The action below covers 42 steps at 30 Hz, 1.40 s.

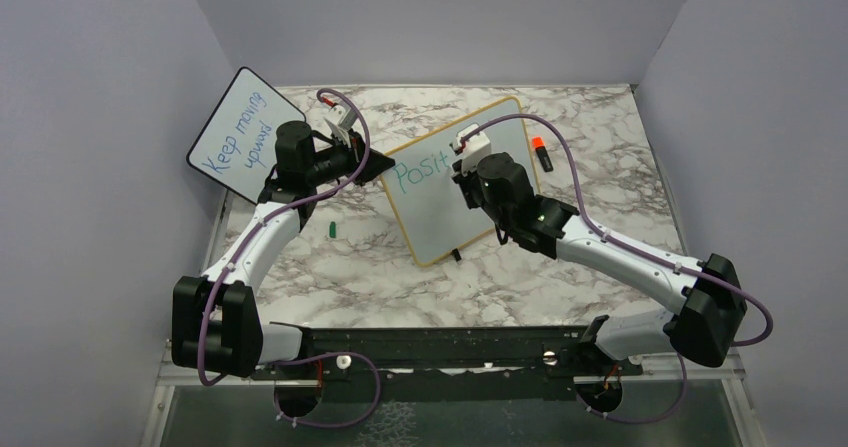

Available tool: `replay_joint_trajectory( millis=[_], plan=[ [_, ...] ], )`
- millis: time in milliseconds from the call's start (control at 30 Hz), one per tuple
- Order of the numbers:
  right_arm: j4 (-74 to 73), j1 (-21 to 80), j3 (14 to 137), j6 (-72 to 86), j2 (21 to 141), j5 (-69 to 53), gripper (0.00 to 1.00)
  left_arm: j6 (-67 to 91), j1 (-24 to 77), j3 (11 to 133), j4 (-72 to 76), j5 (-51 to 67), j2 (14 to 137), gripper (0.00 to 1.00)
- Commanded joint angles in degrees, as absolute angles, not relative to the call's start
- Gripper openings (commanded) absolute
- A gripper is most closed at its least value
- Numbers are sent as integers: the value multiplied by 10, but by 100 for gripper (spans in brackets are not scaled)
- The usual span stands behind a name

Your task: Write a sentence on the whiteboard

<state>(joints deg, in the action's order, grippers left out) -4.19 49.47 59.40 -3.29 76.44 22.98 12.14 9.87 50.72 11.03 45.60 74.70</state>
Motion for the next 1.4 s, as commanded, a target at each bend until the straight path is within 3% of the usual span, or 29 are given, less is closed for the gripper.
replay_joint_trajectory(
  millis=[0,1367],
  plan=[
    [-38,492,587,-44,762,259,0,77,109,497,48,438,764,0],
    [54,472,595,-54,779,233,0,76,109,497,48,439,761,0]
  ],
)
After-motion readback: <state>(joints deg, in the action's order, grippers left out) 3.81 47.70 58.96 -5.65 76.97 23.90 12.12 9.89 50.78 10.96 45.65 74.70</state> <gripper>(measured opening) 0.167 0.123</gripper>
